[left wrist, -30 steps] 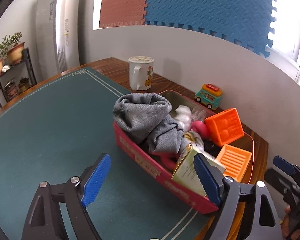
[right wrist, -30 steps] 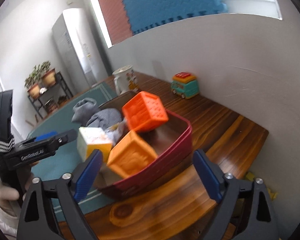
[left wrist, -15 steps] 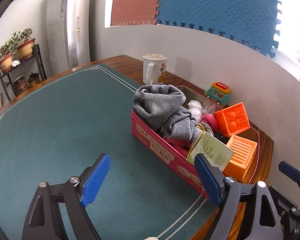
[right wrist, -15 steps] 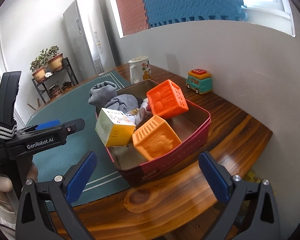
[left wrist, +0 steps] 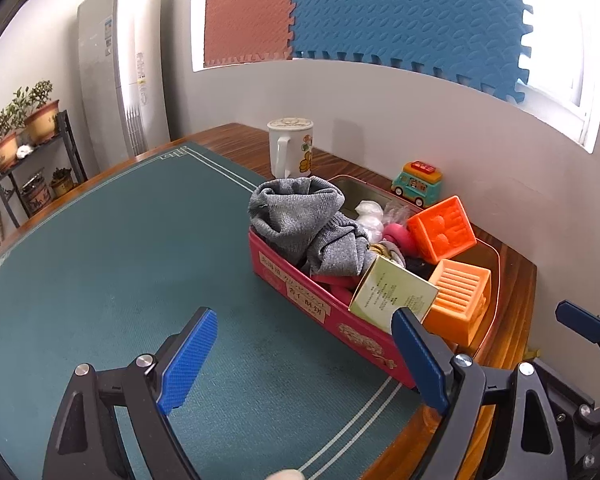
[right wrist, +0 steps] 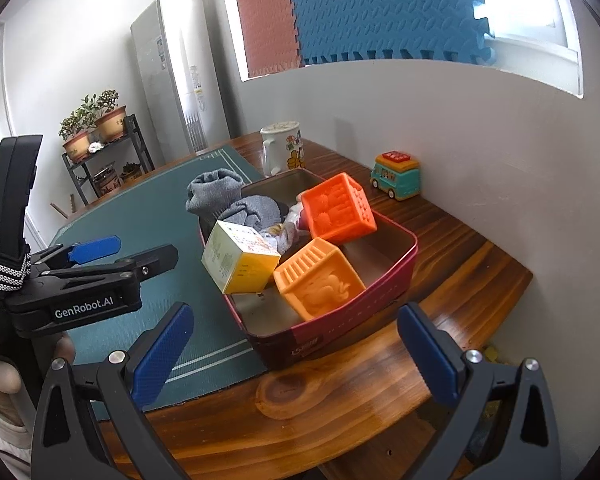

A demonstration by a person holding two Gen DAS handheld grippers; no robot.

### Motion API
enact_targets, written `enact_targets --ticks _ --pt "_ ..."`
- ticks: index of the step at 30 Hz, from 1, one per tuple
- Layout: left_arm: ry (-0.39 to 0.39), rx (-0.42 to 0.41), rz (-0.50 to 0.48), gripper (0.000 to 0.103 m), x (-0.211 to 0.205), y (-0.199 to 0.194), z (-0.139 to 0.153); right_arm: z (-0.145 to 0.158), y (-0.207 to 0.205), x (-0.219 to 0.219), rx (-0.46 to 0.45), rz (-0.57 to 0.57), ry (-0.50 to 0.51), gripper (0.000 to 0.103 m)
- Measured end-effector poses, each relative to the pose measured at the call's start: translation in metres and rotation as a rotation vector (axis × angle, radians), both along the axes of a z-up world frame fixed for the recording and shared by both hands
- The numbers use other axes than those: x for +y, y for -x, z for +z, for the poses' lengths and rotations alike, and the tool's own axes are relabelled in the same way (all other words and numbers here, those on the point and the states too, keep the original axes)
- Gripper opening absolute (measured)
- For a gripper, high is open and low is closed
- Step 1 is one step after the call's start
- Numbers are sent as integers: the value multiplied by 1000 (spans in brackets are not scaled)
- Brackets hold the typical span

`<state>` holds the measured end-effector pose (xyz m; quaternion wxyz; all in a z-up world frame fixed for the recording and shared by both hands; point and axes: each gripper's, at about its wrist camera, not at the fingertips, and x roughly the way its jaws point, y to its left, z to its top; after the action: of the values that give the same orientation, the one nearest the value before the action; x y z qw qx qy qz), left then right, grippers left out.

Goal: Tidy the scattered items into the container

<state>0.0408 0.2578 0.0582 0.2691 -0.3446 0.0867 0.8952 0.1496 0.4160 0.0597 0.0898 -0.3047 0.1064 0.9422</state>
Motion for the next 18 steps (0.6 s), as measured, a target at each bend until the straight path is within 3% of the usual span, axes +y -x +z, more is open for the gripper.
enact_targets --ticks 18 --pt "25 -66 -55 91 18 3 -8 -13 4 9 -24 -23 37 102"
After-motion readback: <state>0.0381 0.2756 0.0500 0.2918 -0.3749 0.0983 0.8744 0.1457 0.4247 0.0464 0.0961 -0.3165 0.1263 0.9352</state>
